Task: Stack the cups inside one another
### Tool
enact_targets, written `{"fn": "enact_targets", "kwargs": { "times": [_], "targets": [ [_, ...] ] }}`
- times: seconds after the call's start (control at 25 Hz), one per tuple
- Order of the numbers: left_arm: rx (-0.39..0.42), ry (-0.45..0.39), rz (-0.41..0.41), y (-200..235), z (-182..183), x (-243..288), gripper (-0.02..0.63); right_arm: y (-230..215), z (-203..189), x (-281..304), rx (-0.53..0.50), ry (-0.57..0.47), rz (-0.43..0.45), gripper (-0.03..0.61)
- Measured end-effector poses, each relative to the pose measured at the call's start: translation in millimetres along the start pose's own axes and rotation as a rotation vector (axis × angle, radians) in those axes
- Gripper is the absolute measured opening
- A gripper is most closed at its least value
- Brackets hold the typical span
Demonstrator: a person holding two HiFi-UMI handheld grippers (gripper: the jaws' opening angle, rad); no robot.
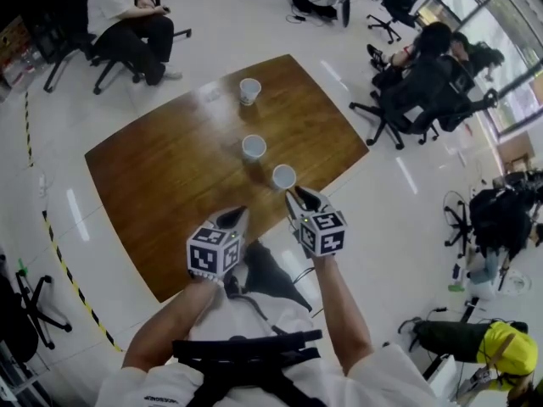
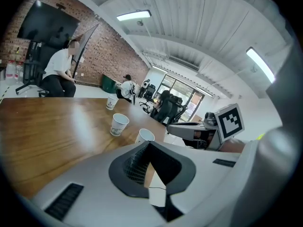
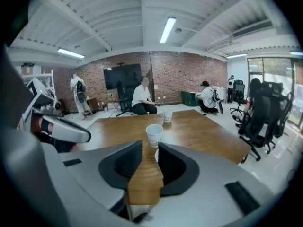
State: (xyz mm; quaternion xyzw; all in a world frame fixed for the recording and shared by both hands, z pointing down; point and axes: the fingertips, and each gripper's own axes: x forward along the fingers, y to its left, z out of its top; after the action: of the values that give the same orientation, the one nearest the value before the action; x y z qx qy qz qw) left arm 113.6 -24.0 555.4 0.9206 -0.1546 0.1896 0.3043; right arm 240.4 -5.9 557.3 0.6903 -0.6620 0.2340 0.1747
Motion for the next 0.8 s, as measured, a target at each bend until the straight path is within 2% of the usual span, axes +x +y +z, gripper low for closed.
{"fn": "enact_targets", "kwargs": {
  "times": [0.36,0.8],
  "targets": [
    [-0.027,0.018,0.019,5.6,2.2,27.7,-0.002,-10.2,-16.9,54.4,-0.214,0.175,0.076,0.14],
    [-0.072,0.01,0.064,19.9,8.6,42.1,-0.003,-9.6,-53.2,89.8,-0.344,0.327,0.131,0.138]
  ]
}}
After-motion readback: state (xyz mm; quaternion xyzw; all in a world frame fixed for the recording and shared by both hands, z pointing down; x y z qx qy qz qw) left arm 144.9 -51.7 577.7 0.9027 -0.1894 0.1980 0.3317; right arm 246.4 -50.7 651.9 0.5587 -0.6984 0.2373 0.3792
